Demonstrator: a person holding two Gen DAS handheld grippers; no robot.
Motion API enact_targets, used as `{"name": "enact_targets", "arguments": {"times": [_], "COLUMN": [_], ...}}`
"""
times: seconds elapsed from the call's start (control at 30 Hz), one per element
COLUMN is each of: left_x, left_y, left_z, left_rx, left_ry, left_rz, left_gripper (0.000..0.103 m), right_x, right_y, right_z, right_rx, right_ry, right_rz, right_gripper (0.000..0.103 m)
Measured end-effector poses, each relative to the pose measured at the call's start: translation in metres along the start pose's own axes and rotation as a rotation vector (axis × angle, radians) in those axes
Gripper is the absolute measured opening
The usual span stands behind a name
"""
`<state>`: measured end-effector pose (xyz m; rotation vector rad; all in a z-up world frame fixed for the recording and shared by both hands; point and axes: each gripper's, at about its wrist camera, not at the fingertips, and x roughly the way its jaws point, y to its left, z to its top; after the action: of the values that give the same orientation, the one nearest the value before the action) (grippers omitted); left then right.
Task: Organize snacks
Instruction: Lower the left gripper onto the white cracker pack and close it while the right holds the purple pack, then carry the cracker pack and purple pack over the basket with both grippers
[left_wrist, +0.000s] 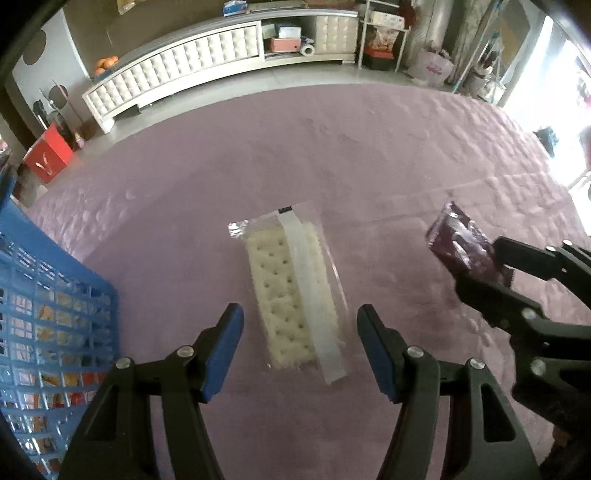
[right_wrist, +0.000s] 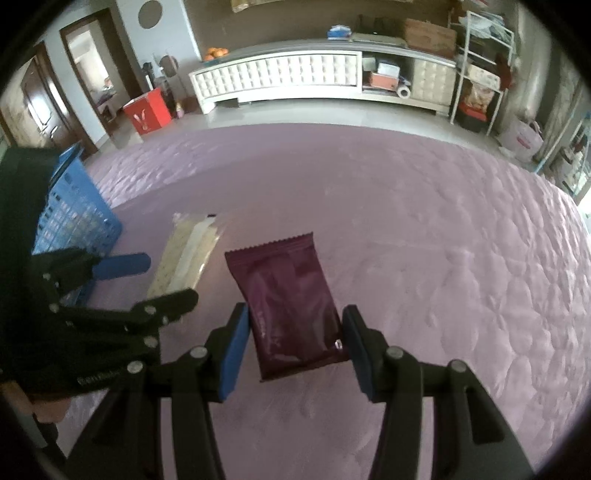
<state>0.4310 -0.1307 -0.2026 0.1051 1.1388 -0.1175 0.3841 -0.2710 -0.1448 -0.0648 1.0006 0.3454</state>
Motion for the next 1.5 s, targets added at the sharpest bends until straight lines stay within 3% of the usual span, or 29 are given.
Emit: {"name": "enact_targets", "arguments": {"times": [0.23,0.37,0.57,0.8,1.07,1.27,1.5], "left_x": [0.008,0.007,-0.010,-0.071,-0.156,-0.228,-0.271], "left_y": [-0.005,-0.012,-0.009,-0.011,0.002,0.030,0.081], "left_z": [0.001,-0.001,-0.016,-0.033,-0.053,-0.075,-0.100], "left_rx": [-0.007,-0.010,-0.025,0.012,0.034,0.034,0.009], "left_ry": [0.014,0.010,-0.018,-0.132,-0.270,-0.383,-0.450], "left_rz": [0.000,-0.027,-0.043,-0.052,-0.070,-0.088,-0.070], "left_gripper": [0.062,0.046,0.043,0.043,0.043,0.043,0.043], "right_x": [0.001,0.000,-0.005,-0.041,-0.114,-0.167,-0.205], "right_y": [0.001,0.000,0.000,0.006,0.037,0.076,0.125], "right_z": [-0.001,-0.001,-0.005,-0.014,-0.008,-0.005,-0.001], "right_rx": [-0.004,-0.005,0.007,-0.011,-0.049,-0.083,-0.132], "right_ry": [0.009,0.007,0.014,-0.039,-0.132,-0.204,-0.263], "right_rz": [0.001,0.004,-0.009,-0.033,-0.043,-0.027,0.008], "right_gripper": [0.056,0.056,0.056,0.056,0.056,0.056,0.056]}}
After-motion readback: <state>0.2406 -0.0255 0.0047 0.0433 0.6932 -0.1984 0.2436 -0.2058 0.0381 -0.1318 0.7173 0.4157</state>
